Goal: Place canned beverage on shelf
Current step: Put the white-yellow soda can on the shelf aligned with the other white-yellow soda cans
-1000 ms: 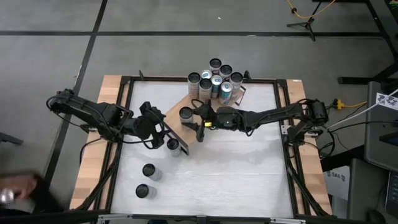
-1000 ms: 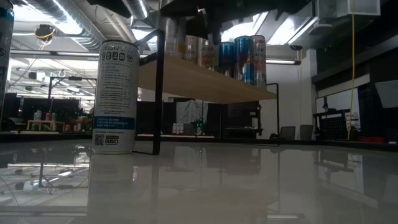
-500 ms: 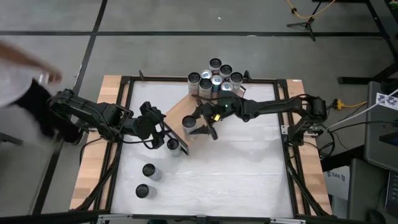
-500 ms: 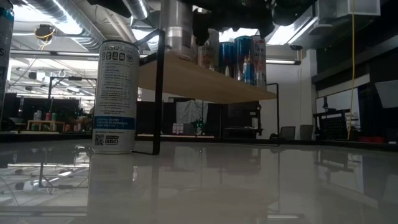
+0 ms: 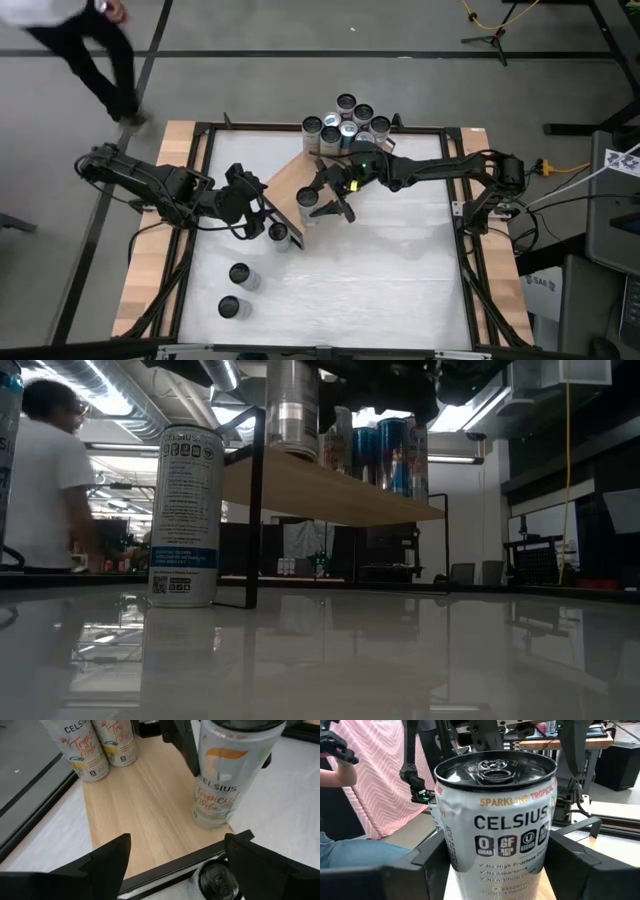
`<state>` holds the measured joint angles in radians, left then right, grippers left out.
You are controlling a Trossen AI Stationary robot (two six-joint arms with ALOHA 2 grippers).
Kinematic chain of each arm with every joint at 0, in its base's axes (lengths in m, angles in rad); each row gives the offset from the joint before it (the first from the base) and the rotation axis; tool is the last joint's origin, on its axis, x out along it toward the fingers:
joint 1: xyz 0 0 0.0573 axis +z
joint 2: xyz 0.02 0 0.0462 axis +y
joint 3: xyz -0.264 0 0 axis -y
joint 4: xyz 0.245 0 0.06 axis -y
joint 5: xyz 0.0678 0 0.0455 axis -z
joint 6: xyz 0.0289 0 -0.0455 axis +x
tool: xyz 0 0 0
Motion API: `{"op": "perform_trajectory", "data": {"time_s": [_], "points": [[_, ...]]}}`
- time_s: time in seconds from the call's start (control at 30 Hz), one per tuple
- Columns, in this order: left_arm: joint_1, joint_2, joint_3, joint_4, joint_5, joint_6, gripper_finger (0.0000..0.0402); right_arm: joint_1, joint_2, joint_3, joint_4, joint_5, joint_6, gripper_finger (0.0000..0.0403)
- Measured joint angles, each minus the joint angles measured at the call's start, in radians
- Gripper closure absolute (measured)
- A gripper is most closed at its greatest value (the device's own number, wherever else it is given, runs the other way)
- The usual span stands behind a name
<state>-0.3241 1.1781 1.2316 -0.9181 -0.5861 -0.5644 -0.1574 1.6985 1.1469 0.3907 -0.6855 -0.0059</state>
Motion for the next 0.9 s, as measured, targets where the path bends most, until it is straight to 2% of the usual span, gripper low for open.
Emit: {"op": "perform_trajectory", "data": {"time_s": [0.4, 0.9], "points": [[0.000, 0.000, 0.000, 0.039, 0.000, 0.002, 0.0088, 0.001, 0.000, 0.000, 0.001, 0.030, 0.000, 0.0116], [0.000, 0.000, 0.000, 0.039, 0.000, 0.002, 0.0088, 0.000, 0.000, -0.001, 0.001, 0.030, 0.000, 0.0113]]}}
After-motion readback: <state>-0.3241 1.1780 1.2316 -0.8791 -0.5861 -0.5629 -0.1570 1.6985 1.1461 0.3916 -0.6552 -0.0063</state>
